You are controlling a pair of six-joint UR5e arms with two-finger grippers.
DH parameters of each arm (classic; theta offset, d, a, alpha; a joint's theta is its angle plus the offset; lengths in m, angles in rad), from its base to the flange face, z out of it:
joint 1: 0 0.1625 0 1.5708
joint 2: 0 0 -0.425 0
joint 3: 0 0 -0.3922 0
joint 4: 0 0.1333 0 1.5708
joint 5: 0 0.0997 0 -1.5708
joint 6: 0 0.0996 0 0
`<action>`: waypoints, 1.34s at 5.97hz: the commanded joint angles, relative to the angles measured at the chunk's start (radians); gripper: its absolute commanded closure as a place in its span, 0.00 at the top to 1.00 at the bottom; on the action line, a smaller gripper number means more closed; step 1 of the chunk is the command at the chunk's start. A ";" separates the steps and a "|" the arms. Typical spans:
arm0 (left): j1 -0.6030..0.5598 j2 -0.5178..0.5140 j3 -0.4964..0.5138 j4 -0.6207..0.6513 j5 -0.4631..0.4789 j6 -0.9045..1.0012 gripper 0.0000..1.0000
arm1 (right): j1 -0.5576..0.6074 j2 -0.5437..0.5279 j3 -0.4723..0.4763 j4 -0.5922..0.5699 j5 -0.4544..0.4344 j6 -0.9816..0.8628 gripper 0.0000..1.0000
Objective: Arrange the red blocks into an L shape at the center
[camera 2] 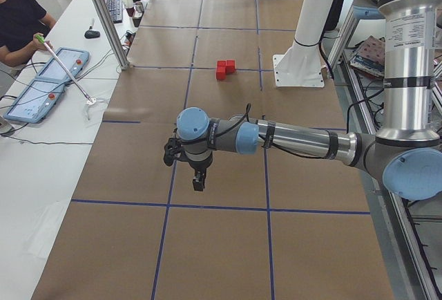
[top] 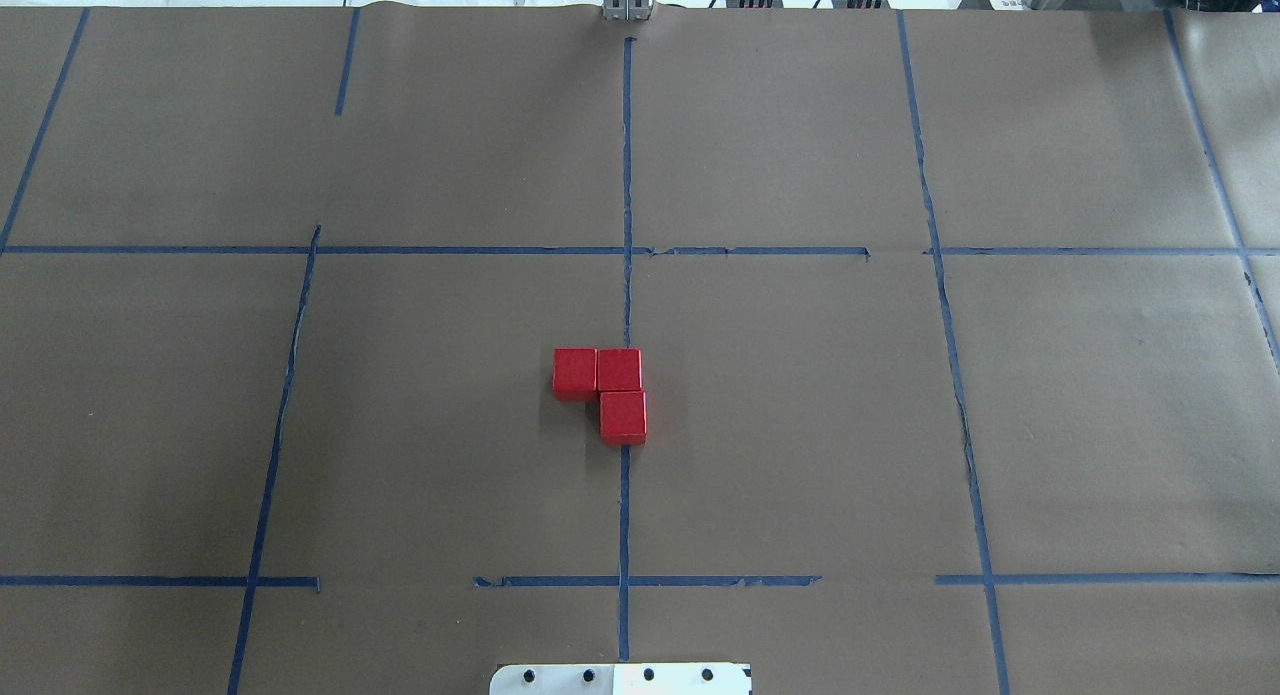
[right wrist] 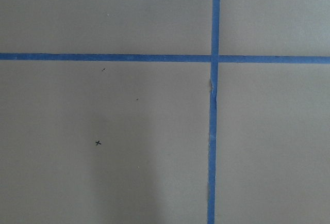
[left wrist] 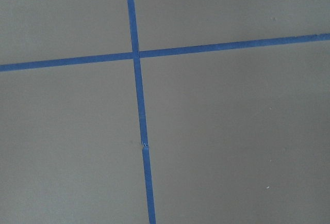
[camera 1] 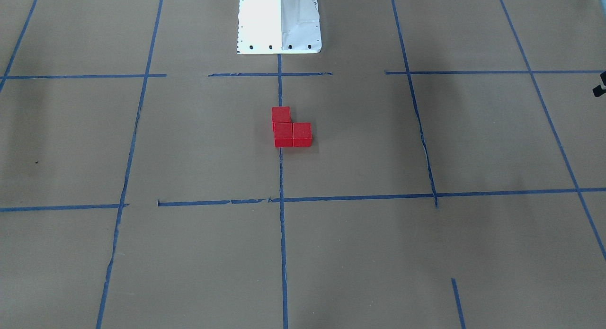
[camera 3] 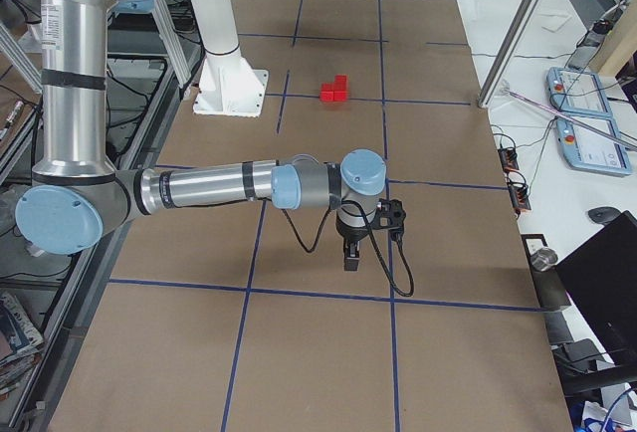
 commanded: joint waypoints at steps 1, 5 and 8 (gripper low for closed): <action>-0.002 0.006 0.002 -0.007 0.000 -0.002 1.00 | 0.001 -0.001 -0.004 0.003 0.017 0.003 1.00; -0.001 0.002 0.050 -0.012 -0.007 -0.003 1.00 | 0.001 0.009 -0.020 0.006 0.016 0.010 1.00; -0.004 0.047 0.038 -0.016 -0.009 0.009 1.00 | -0.001 0.014 -0.026 0.008 0.017 0.007 1.00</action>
